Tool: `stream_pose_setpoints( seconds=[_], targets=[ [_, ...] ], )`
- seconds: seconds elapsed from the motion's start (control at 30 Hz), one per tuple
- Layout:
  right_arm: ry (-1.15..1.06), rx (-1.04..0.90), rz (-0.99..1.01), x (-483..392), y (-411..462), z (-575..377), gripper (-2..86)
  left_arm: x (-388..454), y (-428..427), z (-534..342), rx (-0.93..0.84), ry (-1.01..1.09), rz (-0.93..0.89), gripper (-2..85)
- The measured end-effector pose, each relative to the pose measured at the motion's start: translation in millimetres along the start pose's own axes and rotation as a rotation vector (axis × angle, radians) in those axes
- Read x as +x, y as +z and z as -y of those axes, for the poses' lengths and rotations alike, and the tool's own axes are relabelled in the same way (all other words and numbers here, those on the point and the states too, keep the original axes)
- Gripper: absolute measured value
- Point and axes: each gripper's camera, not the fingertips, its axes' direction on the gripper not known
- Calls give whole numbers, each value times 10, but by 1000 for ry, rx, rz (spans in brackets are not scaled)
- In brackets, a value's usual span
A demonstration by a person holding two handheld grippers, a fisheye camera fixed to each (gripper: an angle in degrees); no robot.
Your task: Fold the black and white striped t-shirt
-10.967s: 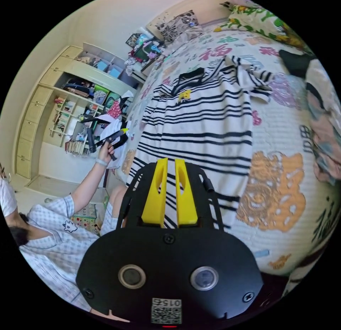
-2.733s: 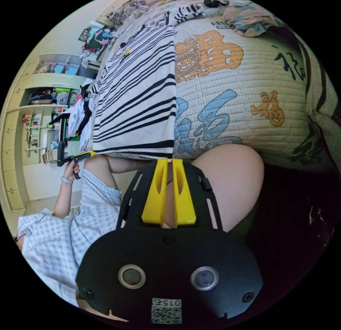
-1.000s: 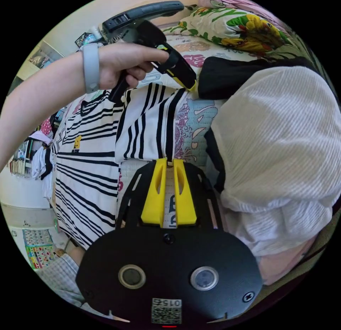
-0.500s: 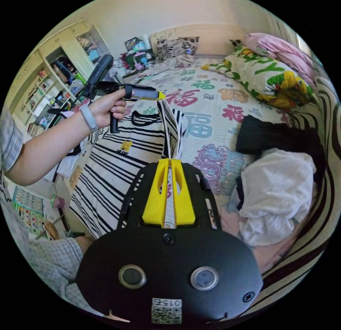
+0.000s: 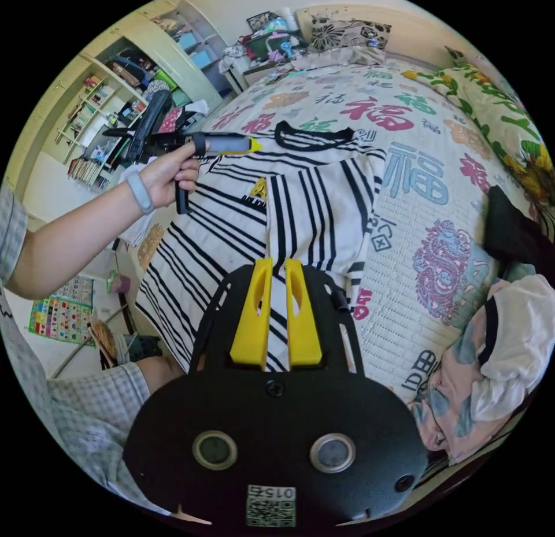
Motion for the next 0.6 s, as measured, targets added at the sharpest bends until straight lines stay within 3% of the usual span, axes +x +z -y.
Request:
stream_pose_setpoints(
  seconds=[0.2, 0.3, 0.47, 0.6],
  targets=[
    [57, 27, -260, 575, 812, 310, 17, 50, 503, 191, -140, 127, -50, -1],
    [111, -39, -212, 836, 1205, 202, 1, -97, 692, 187, -221, 144, 26, -2],
    [-18, -124, -275, 874, 1501, -88, -9, -320, 570, 86, -201, 156, 50, -7],
    [26, -149, -255, 1093, 1640, -210, -9, -428, 302, -61, -134, 125, 98, -8]
  ],
)
